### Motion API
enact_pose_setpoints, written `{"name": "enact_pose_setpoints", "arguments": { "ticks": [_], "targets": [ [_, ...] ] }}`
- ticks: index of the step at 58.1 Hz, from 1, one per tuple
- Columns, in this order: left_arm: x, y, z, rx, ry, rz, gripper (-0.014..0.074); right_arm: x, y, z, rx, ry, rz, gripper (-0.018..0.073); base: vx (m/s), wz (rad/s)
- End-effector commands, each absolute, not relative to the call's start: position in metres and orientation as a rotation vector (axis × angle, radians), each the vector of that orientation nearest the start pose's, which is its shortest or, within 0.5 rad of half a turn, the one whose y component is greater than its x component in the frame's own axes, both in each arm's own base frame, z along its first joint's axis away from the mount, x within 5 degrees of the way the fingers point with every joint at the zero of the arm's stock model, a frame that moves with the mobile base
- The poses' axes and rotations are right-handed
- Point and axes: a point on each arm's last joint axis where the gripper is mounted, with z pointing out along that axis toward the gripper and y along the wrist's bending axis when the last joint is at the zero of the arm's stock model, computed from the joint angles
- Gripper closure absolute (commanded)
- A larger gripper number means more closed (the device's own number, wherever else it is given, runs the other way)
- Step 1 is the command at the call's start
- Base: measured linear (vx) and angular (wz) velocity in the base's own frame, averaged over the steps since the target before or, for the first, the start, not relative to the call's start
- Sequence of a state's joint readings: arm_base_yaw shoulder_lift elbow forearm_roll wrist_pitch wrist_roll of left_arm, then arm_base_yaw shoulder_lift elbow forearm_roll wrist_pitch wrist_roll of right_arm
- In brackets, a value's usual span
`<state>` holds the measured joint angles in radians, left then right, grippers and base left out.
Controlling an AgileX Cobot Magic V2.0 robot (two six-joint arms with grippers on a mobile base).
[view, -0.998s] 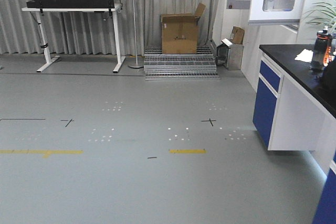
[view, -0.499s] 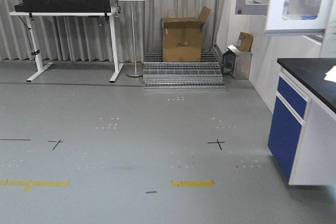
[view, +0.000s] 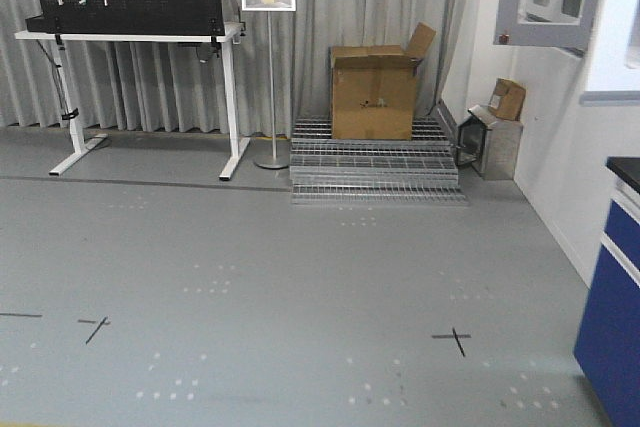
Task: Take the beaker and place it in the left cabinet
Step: 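Drive the base toward the grey cabinet with the open glass door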
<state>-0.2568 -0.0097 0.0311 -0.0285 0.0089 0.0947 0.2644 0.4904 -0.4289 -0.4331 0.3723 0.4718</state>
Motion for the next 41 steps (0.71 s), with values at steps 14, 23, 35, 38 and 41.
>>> {"name": "enact_pose_setpoints", "arguments": {
  "ticks": [14,23,35,38,41],
  "targets": [
    [0.0535,-0.014,0.2055,0.222,1.412,-0.168,0.0595,0.1063,0.0162,0.3075,-0.111,1.781,0.096,0.0565,0.66,0.06],
    [0.0535,-0.014,0.2055,0.222,1.412,-0.168,0.0595,0.1063,0.0162,0.3075,-0.111,1.781,0.096,0.0565,0.66,0.01],
    [0.0535,-0.014,0.2055,0.222,1.412,-0.168,0.0595,0.1062,0.0162,0.3075,-0.11,1.782,0.096,0.0565,0.66,0.0],
    [0.0535,-0.014,0.2055,0.222,1.412,-0.168,0.0595,0.1063,0.0162,0.3076,-0.11,1.781,0.097,0.0565,0.65,0.01],
    [0.0535,-0.014,0.2055,0.222,1.412,-0.168,0.0595,0.1063,0.0162,0.3076,-0.11,1.781,0.097,0.0565,0.65,0.01]
  ]
}}
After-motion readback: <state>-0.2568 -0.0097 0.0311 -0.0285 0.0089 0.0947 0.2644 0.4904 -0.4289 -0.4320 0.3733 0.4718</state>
